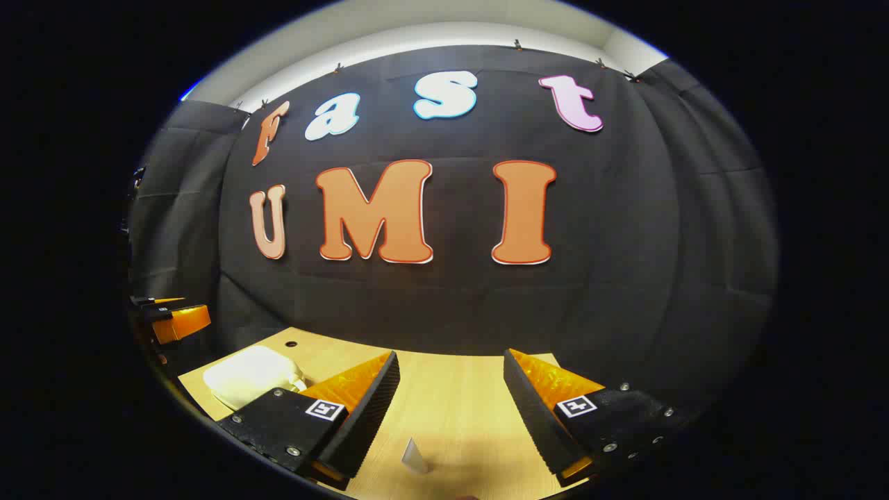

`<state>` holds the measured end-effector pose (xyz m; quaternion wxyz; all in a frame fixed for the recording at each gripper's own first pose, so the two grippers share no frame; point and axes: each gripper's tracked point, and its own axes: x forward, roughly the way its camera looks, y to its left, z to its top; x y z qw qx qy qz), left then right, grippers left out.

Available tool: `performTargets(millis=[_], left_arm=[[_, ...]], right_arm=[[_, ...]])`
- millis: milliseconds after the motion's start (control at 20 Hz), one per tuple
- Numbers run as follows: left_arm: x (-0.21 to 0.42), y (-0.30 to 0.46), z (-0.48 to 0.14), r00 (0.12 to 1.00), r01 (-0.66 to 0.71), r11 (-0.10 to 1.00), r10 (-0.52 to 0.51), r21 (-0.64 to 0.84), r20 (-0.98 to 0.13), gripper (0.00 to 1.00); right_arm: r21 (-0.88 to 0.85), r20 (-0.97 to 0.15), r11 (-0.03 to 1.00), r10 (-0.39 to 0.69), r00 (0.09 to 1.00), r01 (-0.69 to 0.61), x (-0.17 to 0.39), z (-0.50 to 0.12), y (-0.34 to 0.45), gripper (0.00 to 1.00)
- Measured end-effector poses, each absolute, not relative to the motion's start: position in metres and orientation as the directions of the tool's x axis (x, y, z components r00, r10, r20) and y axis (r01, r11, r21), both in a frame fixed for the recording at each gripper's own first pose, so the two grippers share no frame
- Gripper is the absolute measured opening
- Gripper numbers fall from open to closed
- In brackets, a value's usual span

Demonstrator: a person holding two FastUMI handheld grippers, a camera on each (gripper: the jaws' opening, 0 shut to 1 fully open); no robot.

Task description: First open the suitcase, pack the skin care products into it, and then close the suitcase.

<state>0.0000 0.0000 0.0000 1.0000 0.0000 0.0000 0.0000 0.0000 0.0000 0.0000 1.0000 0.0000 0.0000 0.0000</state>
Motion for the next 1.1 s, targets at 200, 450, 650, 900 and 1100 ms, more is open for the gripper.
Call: performTargets(millis=[200, 450, 650, 900, 1100], left_arm=[[-0.007, -0.010, -0.001, 0.999, -0.029, 0.999, 0.030, -0.026, 0.012, 0.98], [-0.003, -0.004, 0.003, 1.000, -0.014, 1.000, 0.014, 0.011, 0.024, 0.98], [0.016, 0.007, 0.009, 0.996, 0.068, 0.997, -0.069, 0.027, 0.052, 0.98], [0.043, 0.023, 0.014, 0.987, 0.153, 0.988, -0.154, 0.028, 0.054, 0.98], [0.052, 0.037, 0.008, 0.989, 0.129, 0.991, -0.132, 0.047, 0.063, 0.98]], right_arm=[[0.014, -0.001, 0.997, 0.080, 0.997, -0.080, 0.014, -0.004, 0.014, 0.96], [-0.012, -0.026, 0.996, 0.091, 0.995, -0.092, 0.016, -0.016, 0.032, 0.95], [0.015, -0.016, 1.000, 0.018, 1.000, -0.018, 0.018, -0.021, 0.044, 0.95], [-0.001, -0.018, 0.997, -0.074, 0.997, 0.074, 0.016, -0.018, 0.056, 0.95], [0.005, -0.011, 0.997, -0.071, 0.997, 0.071, 0.022, -0.018, 0.060, 0.95]])
